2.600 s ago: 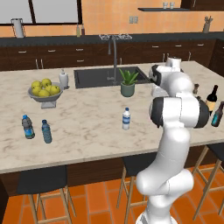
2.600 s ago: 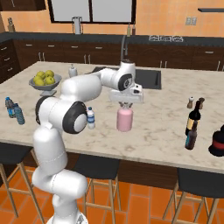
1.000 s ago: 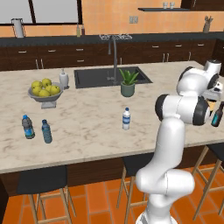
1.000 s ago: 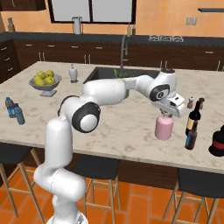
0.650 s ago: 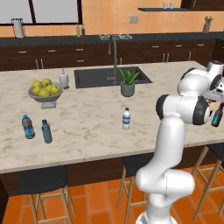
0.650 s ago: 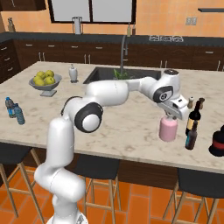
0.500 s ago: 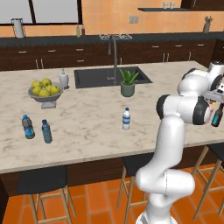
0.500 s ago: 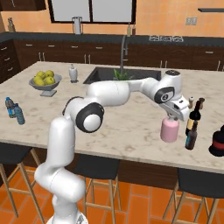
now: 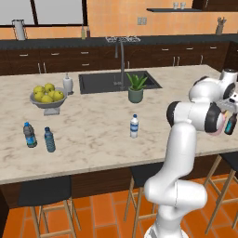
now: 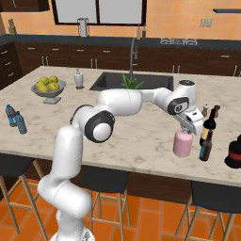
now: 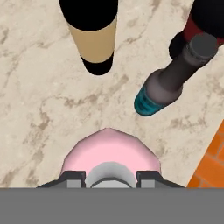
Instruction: Move the plastic bottles in the middle to the plastics group, and the glass bottles in the middle to the glass group.
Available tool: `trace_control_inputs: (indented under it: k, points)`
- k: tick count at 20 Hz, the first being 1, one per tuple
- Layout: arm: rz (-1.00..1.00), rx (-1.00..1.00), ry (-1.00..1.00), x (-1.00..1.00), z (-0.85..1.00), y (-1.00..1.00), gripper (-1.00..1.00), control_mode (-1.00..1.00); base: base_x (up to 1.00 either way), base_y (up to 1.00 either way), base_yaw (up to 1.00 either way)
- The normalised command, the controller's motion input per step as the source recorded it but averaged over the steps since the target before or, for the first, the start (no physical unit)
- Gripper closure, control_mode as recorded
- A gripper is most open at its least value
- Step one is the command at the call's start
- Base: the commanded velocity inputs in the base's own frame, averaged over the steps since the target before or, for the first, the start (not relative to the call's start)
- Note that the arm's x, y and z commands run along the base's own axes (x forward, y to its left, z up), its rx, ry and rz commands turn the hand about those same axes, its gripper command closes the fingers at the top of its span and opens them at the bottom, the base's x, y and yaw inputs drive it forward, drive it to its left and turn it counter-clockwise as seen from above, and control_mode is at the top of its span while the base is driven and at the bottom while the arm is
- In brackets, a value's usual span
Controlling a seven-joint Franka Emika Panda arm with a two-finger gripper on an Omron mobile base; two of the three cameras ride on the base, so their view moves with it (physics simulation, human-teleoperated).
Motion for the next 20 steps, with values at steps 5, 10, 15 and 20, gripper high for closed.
trace_control_inputs:
  k: [5,10,15,20]
  points:
    - [-0.08,-0.01,0.00,0.00,-0.17,-0.01,1.00,-1.00,0.00,0.00,0.00]
    - [-0.11,-0.05,-0.02,0.00,0.00,-0.09,1.00,-1.00,0.00,0.00,0.00]
    - [-0.06,-0.01,-0.01,0.00,-0.12,-0.05,1.00,-1.00,0.00,0.00,0.00]
    - [-0.03,0.00,0.00,0.00,-0.24,0.00,1.00,-1.00,0.00,0.00,0.00]
